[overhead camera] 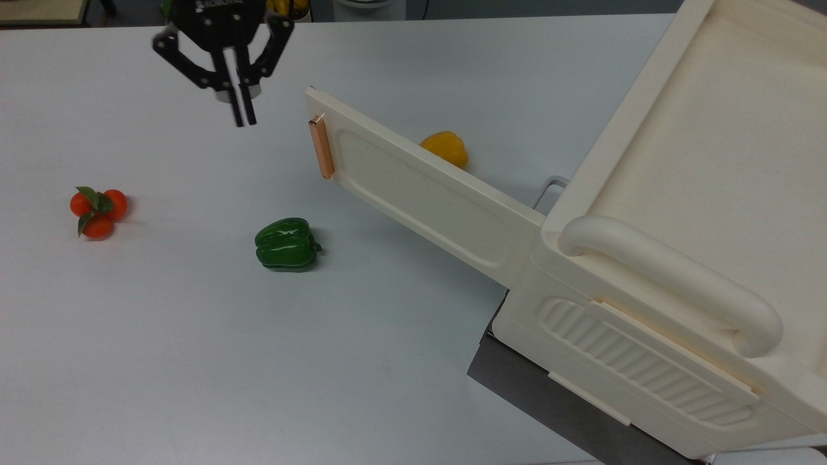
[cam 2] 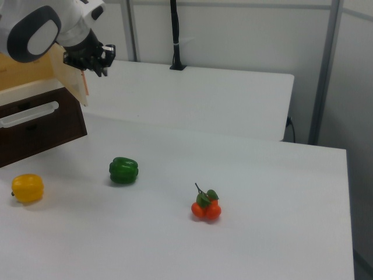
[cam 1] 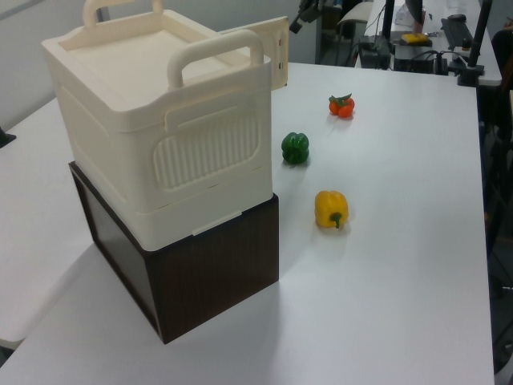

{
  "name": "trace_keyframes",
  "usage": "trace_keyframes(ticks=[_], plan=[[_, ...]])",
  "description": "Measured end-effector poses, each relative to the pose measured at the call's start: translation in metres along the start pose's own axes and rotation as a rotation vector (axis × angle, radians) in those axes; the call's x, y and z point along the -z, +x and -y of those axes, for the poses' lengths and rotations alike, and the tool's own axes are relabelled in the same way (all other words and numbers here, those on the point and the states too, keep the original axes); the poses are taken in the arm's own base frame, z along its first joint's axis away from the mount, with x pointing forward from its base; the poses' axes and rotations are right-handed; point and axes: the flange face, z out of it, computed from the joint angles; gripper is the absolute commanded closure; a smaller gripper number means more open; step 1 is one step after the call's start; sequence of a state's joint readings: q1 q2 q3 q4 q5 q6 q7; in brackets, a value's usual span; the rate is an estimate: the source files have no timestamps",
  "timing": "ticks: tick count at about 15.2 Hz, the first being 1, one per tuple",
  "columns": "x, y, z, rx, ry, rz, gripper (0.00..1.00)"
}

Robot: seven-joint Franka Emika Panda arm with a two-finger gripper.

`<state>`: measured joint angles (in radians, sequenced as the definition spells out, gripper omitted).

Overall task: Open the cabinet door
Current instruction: 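Release the door and lift the gripper away from it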

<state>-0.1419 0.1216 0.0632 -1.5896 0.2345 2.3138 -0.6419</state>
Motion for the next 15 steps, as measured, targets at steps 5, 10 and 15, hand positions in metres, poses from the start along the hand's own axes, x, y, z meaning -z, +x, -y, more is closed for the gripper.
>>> trace_keyframes(ticks=[5,10,15], plan=[[0.033,-0.027,-0.015,-0.089,0.06,0.136,0.0],[0.073,-0.049,0.013,-0.289,0.173,0.345,0.0],[0.104,-0.055,0.066,-0.471,0.148,0.561,0.0]])
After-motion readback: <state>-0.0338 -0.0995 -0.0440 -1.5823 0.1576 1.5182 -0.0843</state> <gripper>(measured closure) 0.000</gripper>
